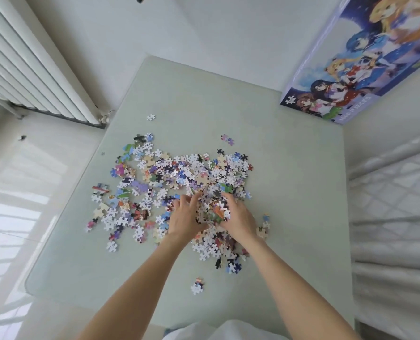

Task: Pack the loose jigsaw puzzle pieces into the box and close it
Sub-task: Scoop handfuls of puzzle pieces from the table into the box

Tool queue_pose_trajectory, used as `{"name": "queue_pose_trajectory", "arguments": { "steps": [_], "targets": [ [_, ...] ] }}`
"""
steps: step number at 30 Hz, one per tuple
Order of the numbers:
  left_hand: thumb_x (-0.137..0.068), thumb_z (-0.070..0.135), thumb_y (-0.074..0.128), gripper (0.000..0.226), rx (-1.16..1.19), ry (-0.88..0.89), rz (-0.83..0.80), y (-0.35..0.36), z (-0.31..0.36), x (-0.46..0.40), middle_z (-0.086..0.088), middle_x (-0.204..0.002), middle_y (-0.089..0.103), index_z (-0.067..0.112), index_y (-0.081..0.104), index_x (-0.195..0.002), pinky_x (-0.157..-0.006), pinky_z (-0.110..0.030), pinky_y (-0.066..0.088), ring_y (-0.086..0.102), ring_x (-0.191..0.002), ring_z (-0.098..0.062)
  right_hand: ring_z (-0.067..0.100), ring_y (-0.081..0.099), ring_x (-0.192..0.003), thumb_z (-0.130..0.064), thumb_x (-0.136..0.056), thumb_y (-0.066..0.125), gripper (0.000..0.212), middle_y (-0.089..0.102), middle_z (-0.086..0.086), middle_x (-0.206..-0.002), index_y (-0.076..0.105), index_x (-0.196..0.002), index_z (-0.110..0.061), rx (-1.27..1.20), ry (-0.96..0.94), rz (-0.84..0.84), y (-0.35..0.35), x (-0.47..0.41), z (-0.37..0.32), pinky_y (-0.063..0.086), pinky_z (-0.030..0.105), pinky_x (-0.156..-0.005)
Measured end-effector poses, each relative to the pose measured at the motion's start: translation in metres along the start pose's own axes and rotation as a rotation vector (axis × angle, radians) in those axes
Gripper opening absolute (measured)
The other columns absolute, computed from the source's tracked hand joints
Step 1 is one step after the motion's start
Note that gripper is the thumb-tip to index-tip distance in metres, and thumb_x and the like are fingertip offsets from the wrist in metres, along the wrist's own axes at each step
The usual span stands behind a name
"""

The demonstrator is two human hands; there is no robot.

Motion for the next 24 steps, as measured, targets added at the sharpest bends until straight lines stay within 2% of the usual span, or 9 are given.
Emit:
{"name": "queue_pose_trajectory", "arguments": {
  "steps": [5,7,10,13,16,19,21,23,24],
  "targets": [
    [-0.076,0.041,0.071,0.077,0.004,0.061,0.039,-0.003,0.006,0.000,-0.006,-0.132,0.038,0.027,0.031,-0.140,-0.100,-0.034,0.039,0.039,-0.120,-0.023,0.022,0.055,-0.113,-0.009,-0.080,0.068,0.065,0.047,0.002,-0.137,0.035,-0.132,-0.030,-0.125,-0.053,-0.020,-0.006,-0.003,-0.003,0.052,0.038,-0.087],
    [-0.078,0.036,0.070,0.073,0.027,0.079,0.053,-0.005,0.008,0.000,-0.004,-0.130,0.041,0.026,0.033,-0.140,-0.100,-0.032,0.037,0.042,-0.119,-0.023,0.022,0.050,-0.120,-0.012,-0.080,0.070,0.064,0.044,0.002,-0.139,0.037,-0.132,-0.029,-0.197,-0.063,-0.049,-0.007,-0.003,-0.002,0.045,0.035,-0.095],
    [-0.078,0.036,0.071,0.069,0.078,0.100,0.039,-0.006,0.013,-0.002,-0.003,-0.127,0.046,0.024,0.038,-0.137,-0.094,-0.032,0.042,0.050,-0.111,-0.022,0.020,0.044,-0.125,-0.028,-0.076,0.075,0.068,0.042,0.002,-0.139,0.037,-0.133,-0.028,-0.265,-0.053,-0.081,-0.008,-0.003,-0.002,0.038,0.034,-0.098],
    [-0.076,0.040,0.071,0.067,0.098,0.110,-0.011,-0.004,0.020,-0.003,-0.001,-0.123,0.054,0.025,0.040,-0.134,-0.088,-0.028,0.046,0.058,-0.102,-0.017,0.018,0.051,-0.119,-0.037,-0.076,0.073,0.063,0.050,-0.002,-0.134,0.042,-0.129,-0.027,-0.212,-0.053,-0.025,-0.015,-0.006,-0.002,0.045,0.032,-0.093],
    [-0.081,0.027,0.069,0.057,0.140,0.091,-0.039,-0.007,0.020,-0.004,-0.002,-0.125,0.056,0.023,0.043,-0.132,-0.085,-0.029,0.050,0.063,-0.100,-0.016,0.019,0.057,-0.110,-0.038,-0.077,0.071,0.055,0.056,-0.003,-0.129,0.045,-0.124,-0.027,-0.184,-0.052,0.001,-0.021,-0.008,-0.003,0.048,0.030,-0.085],
    [-0.084,0.006,0.061,0.051,0.172,0.063,-0.033,-0.013,0.015,-0.006,-0.006,-0.124,0.059,0.021,0.047,-0.130,-0.077,-0.027,0.052,0.063,-0.094,-0.017,0.017,0.060,-0.086,-0.037,-0.079,0.070,0.052,0.062,0.001,-0.116,0.045,-0.123,-0.028,-0.194,-0.033,0.017,-0.028,-0.007,0.002,0.046,0.023,-0.066],
    [-0.085,0.007,0.059,0.050,0.195,0.052,-0.035,-0.017,0.013,-0.007,-0.007,-0.126,0.059,0.019,0.046,-0.131,-0.077,-0.025,0.050,0.062,-0.089,-0.017,0.011,0.052,-0.068,-0.037,-0.079,0.070,0.057,0.064,0.001,-0.101,0.040,-0.128,-0.027,-0.203,-0.015,0.039,-0.032,-0.006,0.006,0.037,0.019,-0.054],
    [-0.084,0.010,0.062,0.055,0.231,0.057,-0.065,-0.015,0.011,-0.008,-0.007,-0.129,0.056,0.020,0.042,-0.134,-0.075,-0.023,0.050,0.061,-0.091,-0.017,0.009,0.053,-0.069,-0.035,-0.079,0.070,0.068,0.063,-0.003,-0.096,0.035,-0.135,-0.024,-0.232,0.016,0.051,-0.035,-0.006,0.011,0.038,0.018,-0.057],
    [-0.081,0.011,0.064,0.062,0.233,0.066,-0.092,-0.014,0.011,-0.008,-0.007,-0.131,0.053,0.021,0.038,-0.136,-0.071,-0.019,0.048,0.058,-0.092,-0.016,0.012,0.058,-0.077,-0.034,-0.079,0.071,0.069,0.063,0.000,-0.105,0.035,-0.136,-0.022,-0.242,0.032,0.054,-0.036,-0.006,0.013,0.042,0.020,-0.064]
  ]
}}
Point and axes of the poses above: each hand's wrist, its own x-axis away from the middle knuckle, its own y-axis out of the palm, z = x × y, the point moved 9 cm from there along -x, towards the middle knuckle
